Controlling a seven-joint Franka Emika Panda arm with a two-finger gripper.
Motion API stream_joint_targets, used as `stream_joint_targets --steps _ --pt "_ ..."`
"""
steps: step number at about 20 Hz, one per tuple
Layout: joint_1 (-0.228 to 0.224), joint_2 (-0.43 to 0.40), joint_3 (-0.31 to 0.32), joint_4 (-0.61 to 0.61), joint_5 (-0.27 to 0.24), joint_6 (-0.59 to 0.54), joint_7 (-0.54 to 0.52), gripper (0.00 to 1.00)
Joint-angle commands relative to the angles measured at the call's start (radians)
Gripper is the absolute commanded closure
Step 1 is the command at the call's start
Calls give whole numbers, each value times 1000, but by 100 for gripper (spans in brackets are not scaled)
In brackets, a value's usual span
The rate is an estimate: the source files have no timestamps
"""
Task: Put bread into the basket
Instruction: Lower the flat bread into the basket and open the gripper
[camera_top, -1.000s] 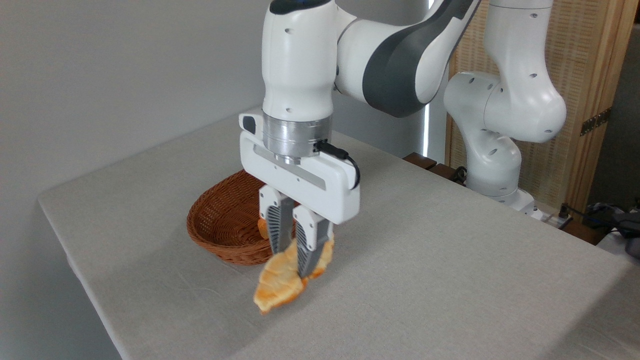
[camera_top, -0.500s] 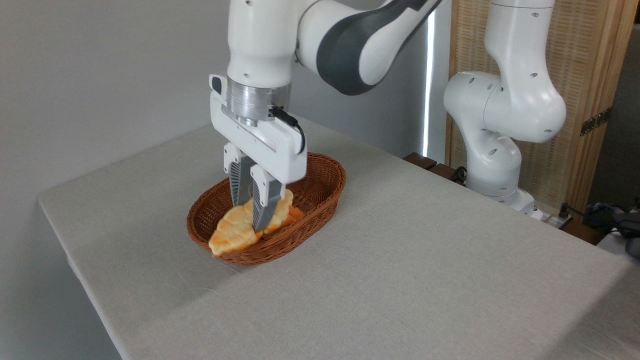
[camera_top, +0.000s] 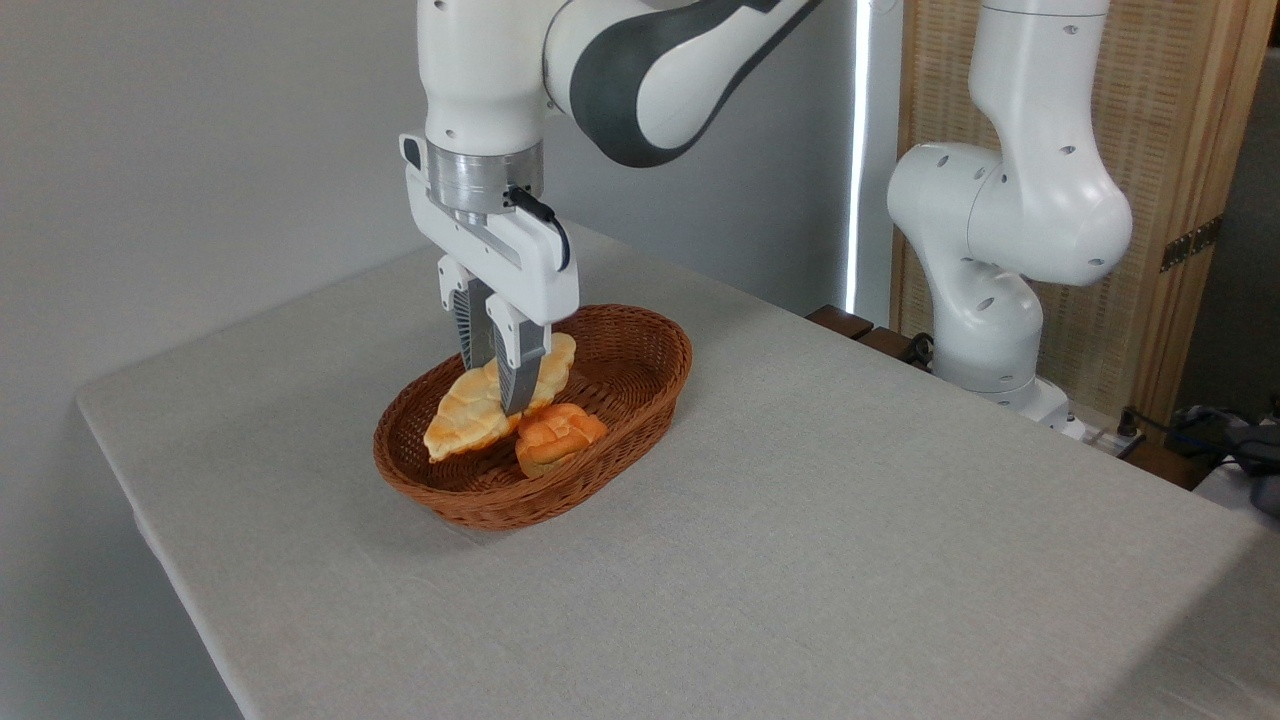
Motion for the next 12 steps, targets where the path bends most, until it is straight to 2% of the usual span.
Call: stream_joint_targets --steps 1,12 --pt "2 -8 -14 1 -4 -20 -24 0" --pt "4 -8 -14 1 -4 -46 -22 0"
